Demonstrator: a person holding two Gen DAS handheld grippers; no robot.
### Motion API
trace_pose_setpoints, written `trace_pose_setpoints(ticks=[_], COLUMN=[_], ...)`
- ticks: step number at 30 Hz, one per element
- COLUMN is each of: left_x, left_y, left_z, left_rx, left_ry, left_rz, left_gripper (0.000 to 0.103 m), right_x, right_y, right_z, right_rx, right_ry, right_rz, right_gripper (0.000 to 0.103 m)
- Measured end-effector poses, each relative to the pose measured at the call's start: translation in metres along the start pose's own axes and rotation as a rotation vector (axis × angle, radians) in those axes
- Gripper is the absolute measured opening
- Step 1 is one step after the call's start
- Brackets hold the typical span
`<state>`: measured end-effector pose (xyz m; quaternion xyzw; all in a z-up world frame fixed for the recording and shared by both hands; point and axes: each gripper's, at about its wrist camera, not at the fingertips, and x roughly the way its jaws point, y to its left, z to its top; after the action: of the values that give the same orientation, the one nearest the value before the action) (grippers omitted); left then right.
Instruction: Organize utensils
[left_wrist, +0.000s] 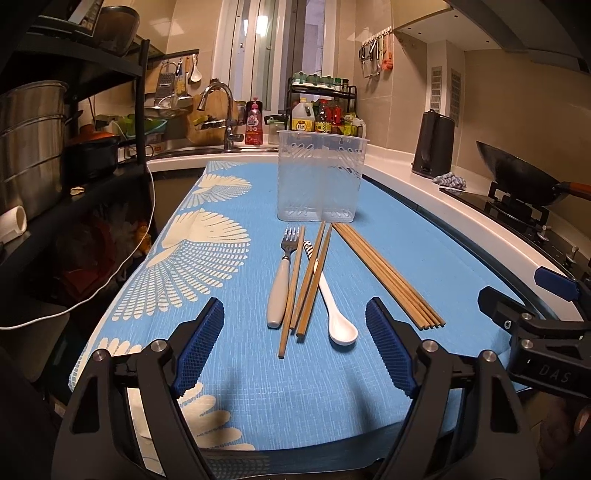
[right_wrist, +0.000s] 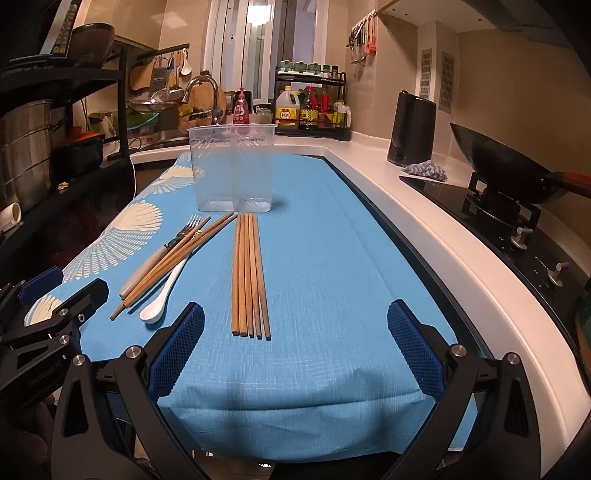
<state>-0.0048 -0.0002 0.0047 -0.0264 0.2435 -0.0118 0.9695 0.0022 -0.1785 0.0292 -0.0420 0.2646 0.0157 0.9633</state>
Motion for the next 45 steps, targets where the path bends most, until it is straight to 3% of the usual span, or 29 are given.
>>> trace_pose_setpoints(ticks=[3,5,10,45], left_x=[-0.0008,-0.0006,-0.0001,-0.0035], left_y=[-0.0021,-0.0006,-0.0006,-0.0008], left_z=[-0.0008,-0.0018,-0.0031,-0.0013], left_rx=[0.002,-0.003,-0.002,-0.012], left_ry=[-0.001,0.0,-0.003,-0.014], left_rz=[0.0,0.003,-0.002,-0.013], left_gripper=[0.077,0.086,0.095,0.095], right_x=[-0.0019,-0.0026,-0.0037,-0.0055], right_y=[-0.0004,-0.0011,-0.0008,0.0048], right_z=[0.0012,0.0015,0.0028,0.0009], right_rx=[0.002,0.003,0.004,0.005], right_ry=[-0.008,-0.011,-0.016,-0.029], right_rz=[-0.005,-0.008,-0.015,-0.008], right_gripper=[0.097,0.097,0.097,0.097])
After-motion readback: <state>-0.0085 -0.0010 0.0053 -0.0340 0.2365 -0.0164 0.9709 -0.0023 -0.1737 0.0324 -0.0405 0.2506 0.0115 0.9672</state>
